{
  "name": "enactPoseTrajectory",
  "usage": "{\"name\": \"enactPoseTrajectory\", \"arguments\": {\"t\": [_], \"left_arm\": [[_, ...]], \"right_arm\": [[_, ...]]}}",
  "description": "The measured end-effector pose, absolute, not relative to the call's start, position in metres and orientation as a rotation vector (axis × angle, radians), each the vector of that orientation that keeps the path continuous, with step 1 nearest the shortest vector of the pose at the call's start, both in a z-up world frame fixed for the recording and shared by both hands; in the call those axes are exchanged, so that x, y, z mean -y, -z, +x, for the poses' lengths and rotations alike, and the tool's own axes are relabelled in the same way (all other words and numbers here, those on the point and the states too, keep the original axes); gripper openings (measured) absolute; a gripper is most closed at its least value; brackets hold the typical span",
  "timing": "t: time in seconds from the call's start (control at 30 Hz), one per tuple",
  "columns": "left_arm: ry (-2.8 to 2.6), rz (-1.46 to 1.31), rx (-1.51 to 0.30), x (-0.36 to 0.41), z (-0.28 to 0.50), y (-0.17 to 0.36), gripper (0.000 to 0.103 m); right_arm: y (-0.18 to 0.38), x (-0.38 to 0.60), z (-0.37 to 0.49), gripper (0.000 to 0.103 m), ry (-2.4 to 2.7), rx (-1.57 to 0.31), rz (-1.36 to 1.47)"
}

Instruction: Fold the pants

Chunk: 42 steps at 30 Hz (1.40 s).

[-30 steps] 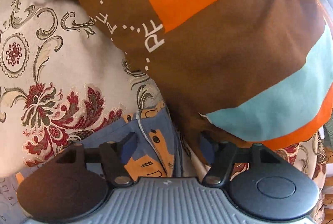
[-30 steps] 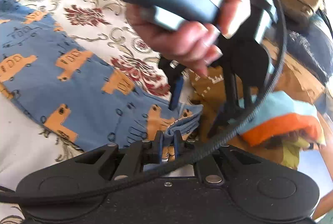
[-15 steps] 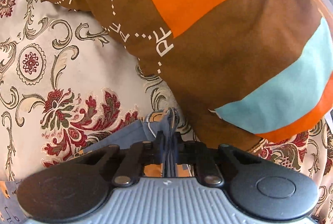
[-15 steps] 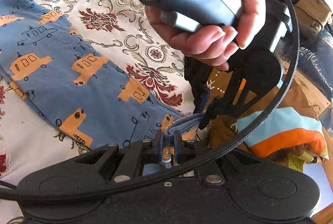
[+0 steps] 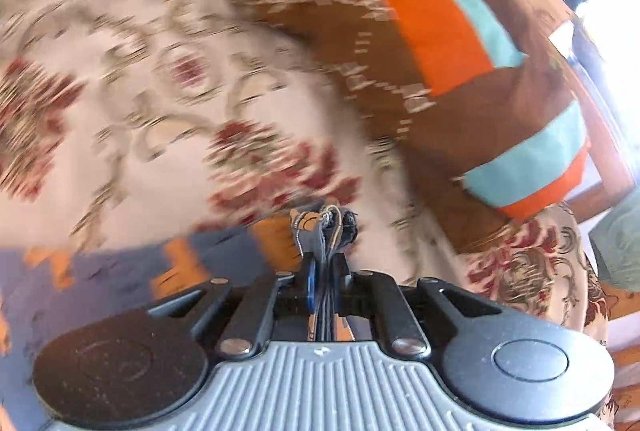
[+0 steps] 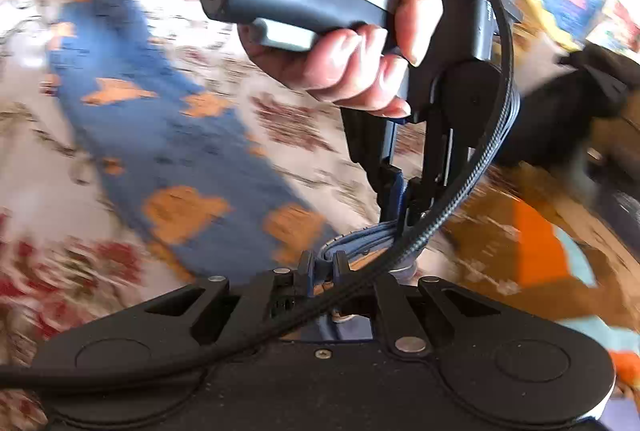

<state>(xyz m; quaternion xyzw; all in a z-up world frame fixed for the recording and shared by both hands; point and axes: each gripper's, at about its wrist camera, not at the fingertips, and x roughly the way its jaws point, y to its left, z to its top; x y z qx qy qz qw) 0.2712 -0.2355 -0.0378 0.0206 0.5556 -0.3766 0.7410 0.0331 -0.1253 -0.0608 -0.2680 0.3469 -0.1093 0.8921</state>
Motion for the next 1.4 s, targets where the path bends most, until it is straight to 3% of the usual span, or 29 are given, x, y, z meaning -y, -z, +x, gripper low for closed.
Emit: {"name": "enactPoseTrajectory", "arguments": {"t": [0.13, 0.17, 0.37, 0.43, 0.47, 0.53, 0.7, 0.9, 1.17, 1.4], "left_arm": [[0.760, -0.083, -1.236, 0.178, 0.280, 0.056, 0.009], [0.750, -0.106, -1.239, 0.165, 0.281, 0.062, 0.009], [0.746, -0.257, -1.235, 0.113, 0.290, 0.105, 0.009], [0.756, -0.297, -1.233, 0.106, 0.290, 0.115, 0.010], [0.764, -0.312, -1.228, 0.104, 0.291, 0.118, 0.010], [0.779, -0.324, -1.221, 0.102, 0.290, 0.122, 0.010], [0.804, -0.335, -1.221, 0.099, 0.293, 0.129, 0.011], [0.821, -0.387, -1.240, 0.092, 0.295, 0.136, 0.011], [0.826, -0.393, -1.242, 0.090, 0.295, 0.137, 0.011], [0.838, -0.400, -1.251, 0.089, 0.297, 0.135, 0.011]], "right_arm": [[0.073, 0.087, 0.044, 0.005, 0.104, -0.741, -0.601], [0.078, 0.079, 0.047, 0.000, 0.076, -0.752, -0.607], [0.100, 0.048, 0.056, 0.000, 0.002, -0.795, -0.637], [0.100, 0.044, 0.052, 0.006, 0.010, -0.777, -0.665], [0.099, 0.044, 0.048, 0.017, 0.024, -0.761, -0.685], [0.093, 0.045, 0.041, 0.026, 0.051, -0.739, -0.709], [0.098, 0.065, 0.050, 0.040, 0.113, -0.795, -0.672], [0.102, 0.074, 0.061, 0.038, 0.114, -0.823, -0.640], [0.099, 0.094, 0.067, 0.020, 0.104, -0.846, -0.480], [0.089, 0.110, 0.066, 0.022, 0.095, -0.859, -0.297]]}}
